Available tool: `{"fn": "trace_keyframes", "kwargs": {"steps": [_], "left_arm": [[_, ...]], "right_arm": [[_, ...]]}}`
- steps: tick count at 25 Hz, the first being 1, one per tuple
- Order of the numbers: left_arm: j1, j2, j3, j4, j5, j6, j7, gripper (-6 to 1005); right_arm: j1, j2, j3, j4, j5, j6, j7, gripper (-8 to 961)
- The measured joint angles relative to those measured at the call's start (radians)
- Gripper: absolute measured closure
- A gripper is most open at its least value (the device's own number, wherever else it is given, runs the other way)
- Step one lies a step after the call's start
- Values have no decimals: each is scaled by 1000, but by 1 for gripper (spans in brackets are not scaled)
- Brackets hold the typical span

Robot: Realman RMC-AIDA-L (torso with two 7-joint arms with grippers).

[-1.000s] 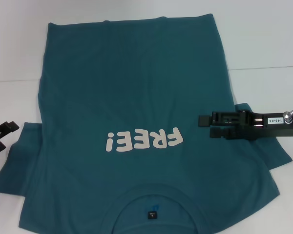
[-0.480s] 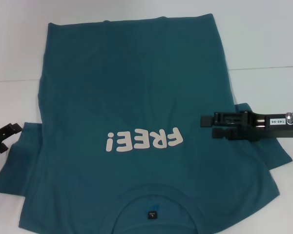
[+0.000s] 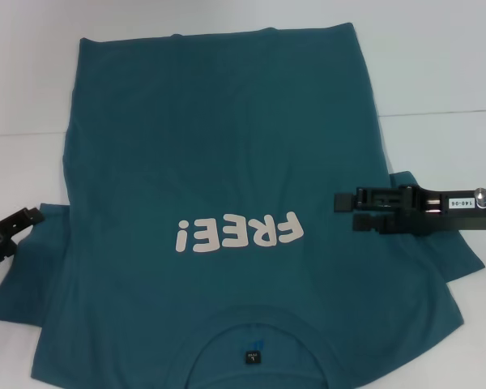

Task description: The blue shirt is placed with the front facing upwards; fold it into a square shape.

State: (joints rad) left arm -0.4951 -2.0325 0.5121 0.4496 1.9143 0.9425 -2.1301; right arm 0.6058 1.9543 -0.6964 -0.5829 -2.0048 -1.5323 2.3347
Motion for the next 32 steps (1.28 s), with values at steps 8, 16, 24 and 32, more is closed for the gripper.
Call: {"fn": "trace_keyframes", "kwargs": {"steps": [8,16,24,32], "left_arm": [[0,0,15,-2,0,3,-1,127],[0,0,15,-11,0,9,-1,126],[0,2,21,-10,0,22,-5,230],[-6,12,92,-12,0,-1,-42,475]], "right_arm": [[-2,-1,0,0,1,0,0,38],[-6,-4,12,0,2,0,0,38],[-13,-7,23,0,2,-4,0,38],[-18,-9,35,0,1,-7,0,38]]}}
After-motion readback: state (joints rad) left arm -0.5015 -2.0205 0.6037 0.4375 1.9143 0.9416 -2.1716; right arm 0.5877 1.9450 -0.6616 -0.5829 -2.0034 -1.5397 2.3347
